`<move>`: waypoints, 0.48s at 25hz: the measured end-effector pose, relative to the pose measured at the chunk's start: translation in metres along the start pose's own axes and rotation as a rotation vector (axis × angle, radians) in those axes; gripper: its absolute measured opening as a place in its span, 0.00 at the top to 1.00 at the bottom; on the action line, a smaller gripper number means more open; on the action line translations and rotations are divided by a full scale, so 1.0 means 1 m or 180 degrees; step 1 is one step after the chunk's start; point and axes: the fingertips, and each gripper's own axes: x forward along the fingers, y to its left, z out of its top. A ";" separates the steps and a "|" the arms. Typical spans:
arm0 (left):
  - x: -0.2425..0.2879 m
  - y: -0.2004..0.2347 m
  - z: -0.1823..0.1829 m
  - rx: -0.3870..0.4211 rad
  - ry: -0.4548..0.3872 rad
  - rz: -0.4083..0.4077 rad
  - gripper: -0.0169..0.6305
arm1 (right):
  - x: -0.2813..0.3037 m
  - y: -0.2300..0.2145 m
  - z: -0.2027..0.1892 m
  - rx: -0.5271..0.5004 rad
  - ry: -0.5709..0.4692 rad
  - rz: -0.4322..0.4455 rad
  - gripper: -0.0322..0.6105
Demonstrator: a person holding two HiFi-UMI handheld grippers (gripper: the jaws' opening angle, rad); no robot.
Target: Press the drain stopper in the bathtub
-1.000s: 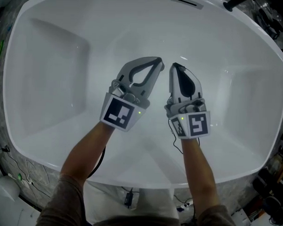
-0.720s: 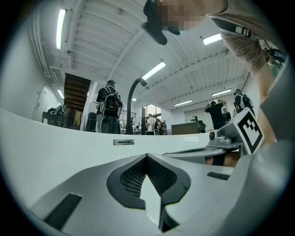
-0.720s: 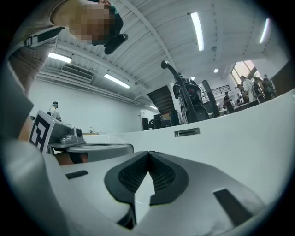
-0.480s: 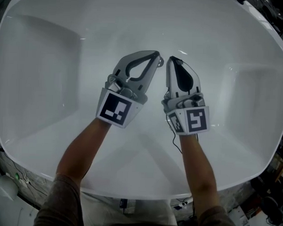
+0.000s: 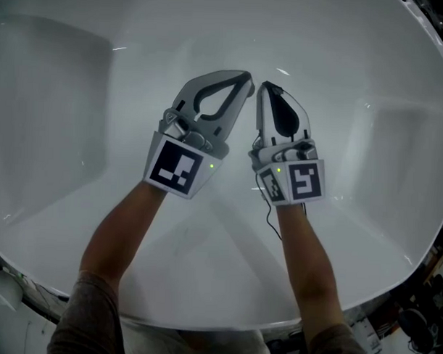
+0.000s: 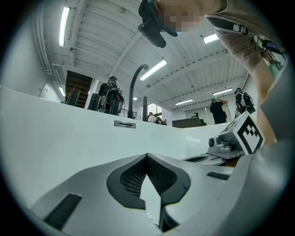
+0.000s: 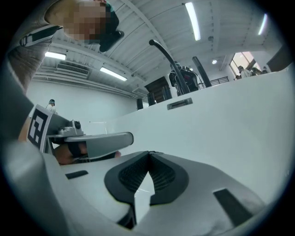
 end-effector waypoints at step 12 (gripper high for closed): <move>-0.002 0.004 -0.036 -0.0039 0.0019 0.0017 0.97 | 0.021 -0.040 -0.107 -0.0038 0.0683 -0.0180 0.95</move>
